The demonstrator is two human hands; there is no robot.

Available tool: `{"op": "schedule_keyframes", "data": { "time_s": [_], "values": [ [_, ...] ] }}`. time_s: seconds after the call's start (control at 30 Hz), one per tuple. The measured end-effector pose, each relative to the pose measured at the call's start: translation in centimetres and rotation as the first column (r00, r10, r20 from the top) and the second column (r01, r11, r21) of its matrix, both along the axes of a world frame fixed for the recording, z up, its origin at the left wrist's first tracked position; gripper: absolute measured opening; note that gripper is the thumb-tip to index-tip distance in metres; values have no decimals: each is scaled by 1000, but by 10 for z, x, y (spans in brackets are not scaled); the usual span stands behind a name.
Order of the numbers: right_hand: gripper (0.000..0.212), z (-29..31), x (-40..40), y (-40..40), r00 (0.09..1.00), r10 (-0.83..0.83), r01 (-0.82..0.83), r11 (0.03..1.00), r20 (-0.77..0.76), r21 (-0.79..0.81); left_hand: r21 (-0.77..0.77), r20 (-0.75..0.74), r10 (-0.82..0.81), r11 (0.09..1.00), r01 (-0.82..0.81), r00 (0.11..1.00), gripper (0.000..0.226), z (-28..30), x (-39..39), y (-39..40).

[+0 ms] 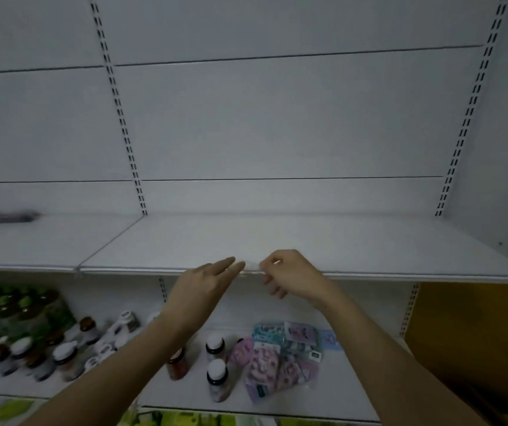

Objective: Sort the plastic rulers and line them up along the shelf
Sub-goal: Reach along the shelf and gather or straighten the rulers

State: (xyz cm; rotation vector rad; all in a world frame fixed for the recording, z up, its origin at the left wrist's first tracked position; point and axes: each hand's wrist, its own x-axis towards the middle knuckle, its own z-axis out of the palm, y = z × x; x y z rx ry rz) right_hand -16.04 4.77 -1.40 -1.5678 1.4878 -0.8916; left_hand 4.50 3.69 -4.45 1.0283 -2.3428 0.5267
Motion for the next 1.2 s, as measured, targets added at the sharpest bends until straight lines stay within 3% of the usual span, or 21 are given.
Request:
{"op": "schedule_keyframes", "data": {
  "time_s": [0.1, 0.17, 0.23, 0.3, 0.4, 0.53, 0.73, 0.9, 1.0, 1.2],
  "values": [
    [15, 6, 31, 7, 972, 48, -56, 998, 232, 28, -11, -114, 27, 1000, -28, 993, 29, 7, 24, 11],
    [13, 12, 48, 7, 962, 39, -40, 999, 270, -3, 137, -355, 108, 989, -63, 929, 27, 13, 37, 23],
    [14, 16, 70, 6, 966, 67, -64, 998, 248, -18, 416, -608, 288, 909, -11, 740, 32, 19, 54, 35],
    [13, 18, 99, 4, 970, 111, -110, 994, 216, -16, 594, -728, 428, 784, 181, 536, 32, 26, 78, 40],
    [15, 19, 146, -1, 982, 169, -166, 985, 82, -41, 615, -788, 521, 691, 380, 328, 23, 35, 126, 42],
    [37, 18, 219, -19, 927, 239, -302, 933, -290, -197, 575, -807, 556, 666, 475, 197, 18, 43, 203, 40],
    [56, 39, 340, -36, 838, 310, -444, 866, -449, -231, 561, -809, 570, 676, 478, 145, 19, 53, 326, 31],
    [45, 56, 429, -52, 817, 329, -487, 834, -474, -261, 565, -813, 562, 698, 441, 152, 21, 65, 415, 22],
    [34, 61, 471, -64, 823, 352, -492, 834, -445, -250, 593, -801, 569, 711, 378, 187, 22, 70, 456, 12],
    [30, 54, 532, -116, 897, 317, -390, 896, -308, -212, 671, -719, 594, 729, 137, 360, 31, 63, 518, -25]
  ]
}}
